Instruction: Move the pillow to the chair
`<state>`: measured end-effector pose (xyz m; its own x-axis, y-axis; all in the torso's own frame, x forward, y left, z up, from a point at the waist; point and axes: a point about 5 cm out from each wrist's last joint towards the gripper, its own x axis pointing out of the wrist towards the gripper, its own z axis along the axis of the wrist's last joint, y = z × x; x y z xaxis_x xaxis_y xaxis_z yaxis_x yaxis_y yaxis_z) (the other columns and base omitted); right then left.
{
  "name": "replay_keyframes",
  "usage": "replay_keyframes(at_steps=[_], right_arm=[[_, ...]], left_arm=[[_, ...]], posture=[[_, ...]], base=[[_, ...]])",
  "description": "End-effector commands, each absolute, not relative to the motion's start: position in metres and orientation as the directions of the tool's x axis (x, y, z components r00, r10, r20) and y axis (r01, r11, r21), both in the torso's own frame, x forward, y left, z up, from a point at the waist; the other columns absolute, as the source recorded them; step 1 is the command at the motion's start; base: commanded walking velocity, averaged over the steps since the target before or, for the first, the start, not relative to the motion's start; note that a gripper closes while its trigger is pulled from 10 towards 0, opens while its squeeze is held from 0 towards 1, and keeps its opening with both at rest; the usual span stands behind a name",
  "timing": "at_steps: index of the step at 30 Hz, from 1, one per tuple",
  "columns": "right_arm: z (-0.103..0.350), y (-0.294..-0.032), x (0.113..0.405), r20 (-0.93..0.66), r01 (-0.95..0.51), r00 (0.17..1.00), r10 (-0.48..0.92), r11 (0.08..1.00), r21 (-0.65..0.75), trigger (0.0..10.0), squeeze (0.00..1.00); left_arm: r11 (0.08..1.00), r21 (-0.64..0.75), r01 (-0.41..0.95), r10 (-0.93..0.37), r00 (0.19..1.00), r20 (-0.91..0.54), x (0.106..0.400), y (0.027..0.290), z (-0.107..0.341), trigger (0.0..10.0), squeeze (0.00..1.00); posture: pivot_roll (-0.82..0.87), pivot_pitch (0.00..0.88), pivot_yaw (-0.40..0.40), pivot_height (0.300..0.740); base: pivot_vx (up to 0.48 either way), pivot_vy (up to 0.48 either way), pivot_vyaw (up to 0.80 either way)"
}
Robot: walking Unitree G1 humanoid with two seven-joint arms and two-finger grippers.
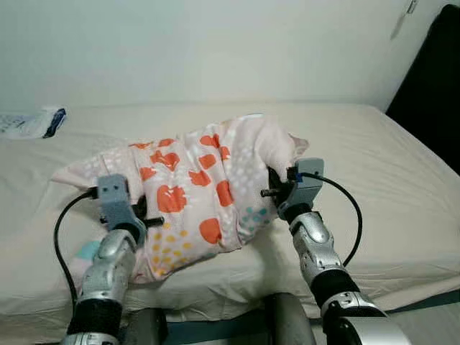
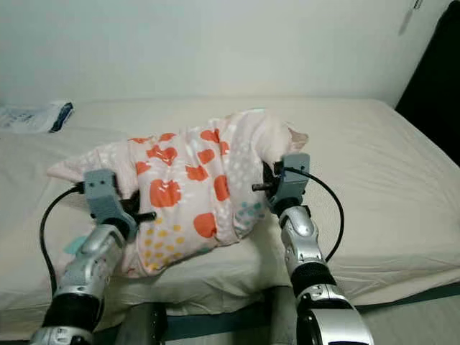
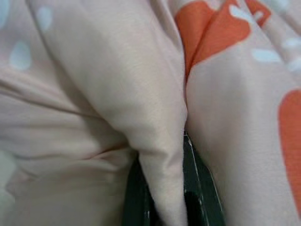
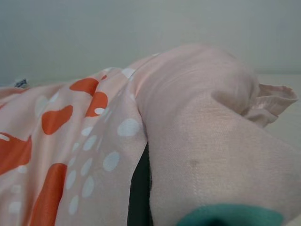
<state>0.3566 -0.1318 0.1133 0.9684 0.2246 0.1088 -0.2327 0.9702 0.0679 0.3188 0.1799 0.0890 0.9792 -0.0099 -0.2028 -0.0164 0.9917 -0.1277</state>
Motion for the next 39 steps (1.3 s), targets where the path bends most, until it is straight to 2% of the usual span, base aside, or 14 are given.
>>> replay_keyframes(at_steps=[1,4,9,17,27,39], right_arm=[[0.110,-0.120,0.354,0.085,-0.270,0.960,0.267,0.962,0.037,10.0,0.00],[0.104,-0.124,0.354,0.048,-0.243,0.970,0.240,0.969,0.049,10.0,0.00],[0.102,-0.124,0.353,0.027,-0.240,0.971,0.239,0.970,0.039,10.0,0.00],[0.088,-0.114,0.345,-0.032,-0.268,0.963,0.268,0.963,-0.003,10.0,0.00],[0.082,-0.116,0.336,-0.050,-0.254,0.966,0.254,0.967,0.014,10.0,0.00],[0.086,-0.119,0.341,-0.059,-0.252,0.965,0.255,0.966,0.058,10.0,0.00]], left_arm=[[0.996,-0.048,0.077,-0.086,0.969,-0.230,0.316,0.158,0.083,10.0,0.00],[0.996,0.023,0.083,-0.076,0.974,-0.212,0.316,0.148,0.087,10.0,0.00],[0.996,0.062,0.066,-0.054,0.982,-0.180,0.320,0.143,0.094,10.0,0.00],[0.980,0.153,0.127,-0.095,0.975,-0.202,0.315,0.140,0.093,10.0,0.00],[0.979,0.154,0.130,-0.095,0.971,-0.220,0.310,0.145,0.089,10.0,0.00],[0.987,0.113,0.115,-0.087,0.970,-0.227,0.309,0.145,0.090,10.0,0.00]], posture=[[0.03,0.000,-0.074,0.553],[0.04,0.000,-0.071,0.553],[0.04,0.011,-0.061,0.553],[0.03,0.063,-0.028,0.588],[0.01,0.107,-0.001,0.618],[0.00,0.110,-0.013,0.618]], base=[[0.000,0.000,0.00],[0.000,0.000,0.00],[0.000,0.000,0.00],[0.000,0.000,0.00],[0.000,0.000,0.00],[0.000,0.000,0.00]])
